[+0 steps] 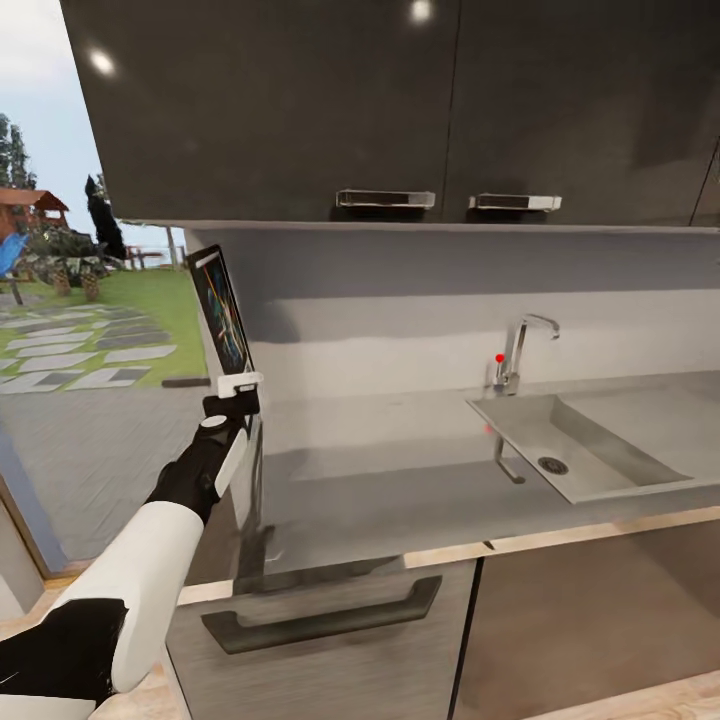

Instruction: Pick up the poster from the kitchen countertop and hang it on one of the wall nails in the kitchen.

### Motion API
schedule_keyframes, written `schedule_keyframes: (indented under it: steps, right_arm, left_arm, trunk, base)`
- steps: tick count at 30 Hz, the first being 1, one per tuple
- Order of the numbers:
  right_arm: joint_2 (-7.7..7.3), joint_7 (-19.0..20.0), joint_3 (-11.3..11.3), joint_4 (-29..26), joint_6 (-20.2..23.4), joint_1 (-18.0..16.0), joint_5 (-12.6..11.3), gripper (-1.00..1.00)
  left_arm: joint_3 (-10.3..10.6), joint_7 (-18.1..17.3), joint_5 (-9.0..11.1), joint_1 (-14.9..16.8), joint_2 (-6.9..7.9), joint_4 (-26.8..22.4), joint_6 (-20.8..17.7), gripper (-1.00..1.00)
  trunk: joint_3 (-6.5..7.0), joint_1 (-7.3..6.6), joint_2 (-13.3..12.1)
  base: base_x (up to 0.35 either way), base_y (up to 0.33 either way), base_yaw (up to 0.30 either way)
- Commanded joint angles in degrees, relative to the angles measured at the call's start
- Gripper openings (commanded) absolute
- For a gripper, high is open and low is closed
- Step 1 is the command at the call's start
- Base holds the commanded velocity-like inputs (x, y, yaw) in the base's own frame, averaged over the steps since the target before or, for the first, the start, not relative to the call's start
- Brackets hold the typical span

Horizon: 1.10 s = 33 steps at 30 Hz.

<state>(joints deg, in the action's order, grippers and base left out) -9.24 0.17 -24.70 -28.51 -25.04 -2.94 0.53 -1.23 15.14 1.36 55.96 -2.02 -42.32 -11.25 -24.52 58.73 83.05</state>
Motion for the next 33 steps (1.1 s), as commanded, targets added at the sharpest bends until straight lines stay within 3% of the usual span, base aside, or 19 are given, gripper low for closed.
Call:
schedule_keyframes:
  steps: [1, 18, 19, 24, 33]
  right_arm:
    - [0.01, 0.0, -0.1, 0.0, -0.2, 0.0, 0.1, 1.00]
    - [0.01, 0.0, -0.2, 0.0, -0.2, 0.0, 0.0, 1.00]
    - [-0.17, 0.1, -0.1, 0.2, -0.2, -0.1, 0.1, 1.00]
    - [-0.17, 0.1, -0.1, 0.2, -0.2, -0.1, 0.1, 1.00]
    - [-0.17, 0.1, -0.1, 0.2, -0.2, -0.1, 0.1, 1.00]
  left_arm:
    - [-0.1, 0.2, 0.0, 0.0, -0.05, -0.2, -0.3, -1.00]
    - [-0.1, 0.1, 0.0, 0.0, -0.08, -1.9, -0.5, -1.00]
    - [0.1, 0.3, 0.8, -0.3, -0.42, -1.1, -0.1, -1.00]
    - [0.1, 1.6, 0.7, -2.0, -2.04, 0.0, 0.3, -1.00]
    - [0.1, 1.6, 0.7, -2.8, -2.07, 0.0, 0.3, -1.00]
  trunk:
    - [0.03, 0.00, 0.0]
    - [1.47, 0.00, 0.0]
    - [1.46, 0.00, 0.0]
    - [1.46, 0.00, 0.0]
    - [1.46, 0.00, 0.0]
  base:
    - [0.000, 0.000, 0.000]
    - [-0.002, 0.000, 0.000]
    - [0.000, 0.000, 0.000]
    - [0.000, 0.000, 0.000]
    - [0.000, 0.000, 0.000]
